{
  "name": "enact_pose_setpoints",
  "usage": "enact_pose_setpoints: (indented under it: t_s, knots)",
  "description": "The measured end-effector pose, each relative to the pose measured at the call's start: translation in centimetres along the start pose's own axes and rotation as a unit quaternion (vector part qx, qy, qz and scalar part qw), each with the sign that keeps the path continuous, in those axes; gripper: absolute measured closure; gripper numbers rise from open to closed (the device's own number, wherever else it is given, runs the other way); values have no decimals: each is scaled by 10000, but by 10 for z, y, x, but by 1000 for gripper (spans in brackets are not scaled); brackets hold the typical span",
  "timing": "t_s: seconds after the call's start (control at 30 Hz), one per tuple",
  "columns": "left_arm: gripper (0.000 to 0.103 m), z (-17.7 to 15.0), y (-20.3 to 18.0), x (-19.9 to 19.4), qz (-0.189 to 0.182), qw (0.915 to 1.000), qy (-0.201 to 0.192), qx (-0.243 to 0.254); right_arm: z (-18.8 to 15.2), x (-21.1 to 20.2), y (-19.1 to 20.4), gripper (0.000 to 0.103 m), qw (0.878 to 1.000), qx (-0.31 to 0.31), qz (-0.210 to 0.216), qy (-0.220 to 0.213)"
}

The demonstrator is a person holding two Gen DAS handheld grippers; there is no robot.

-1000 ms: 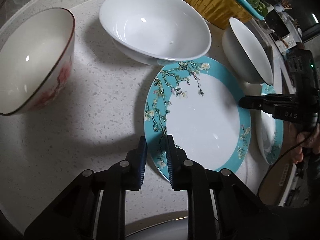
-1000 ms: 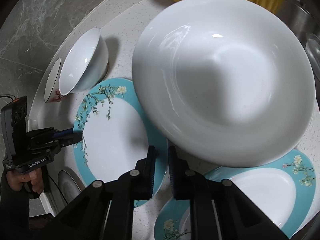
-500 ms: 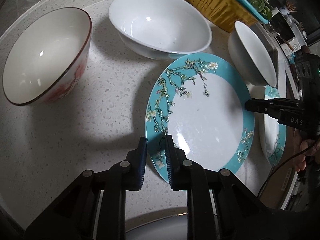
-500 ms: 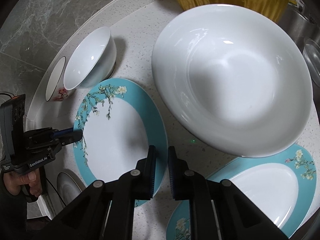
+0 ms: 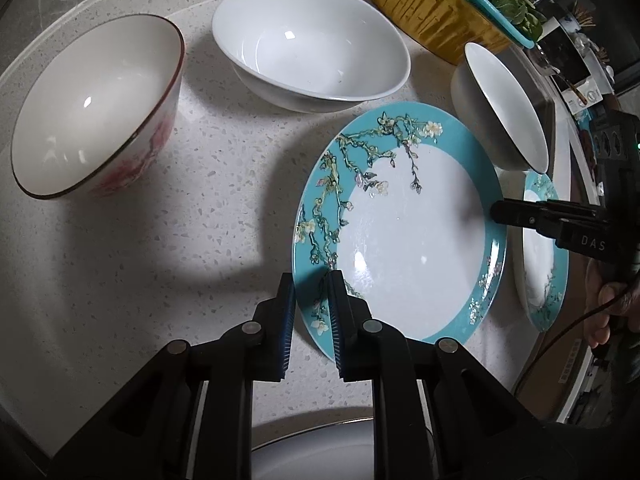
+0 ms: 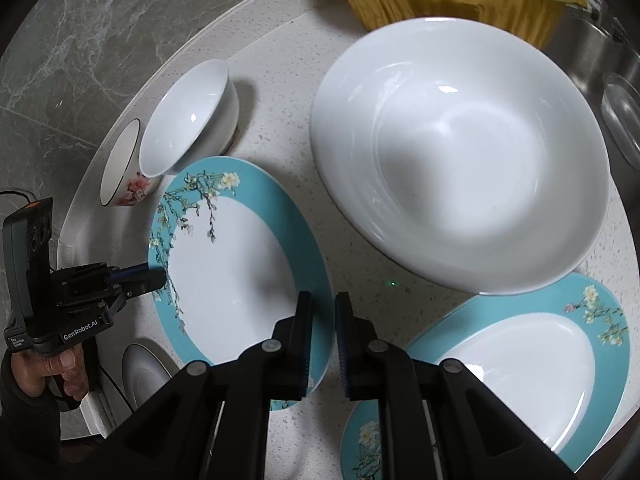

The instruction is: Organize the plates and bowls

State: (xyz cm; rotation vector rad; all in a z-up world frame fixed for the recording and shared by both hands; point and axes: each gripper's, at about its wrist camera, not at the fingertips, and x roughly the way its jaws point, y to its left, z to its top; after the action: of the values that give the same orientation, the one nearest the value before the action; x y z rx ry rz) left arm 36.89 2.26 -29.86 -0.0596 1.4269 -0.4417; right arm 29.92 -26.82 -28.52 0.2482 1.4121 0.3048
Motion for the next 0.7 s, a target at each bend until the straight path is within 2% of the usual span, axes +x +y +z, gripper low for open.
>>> enact_pose_setpoints:
  t_s: [0.7]
  knots:
    - [89,2,3,4,58,9998,136,-128,-1,4,-1,90,9994,246,113,201]
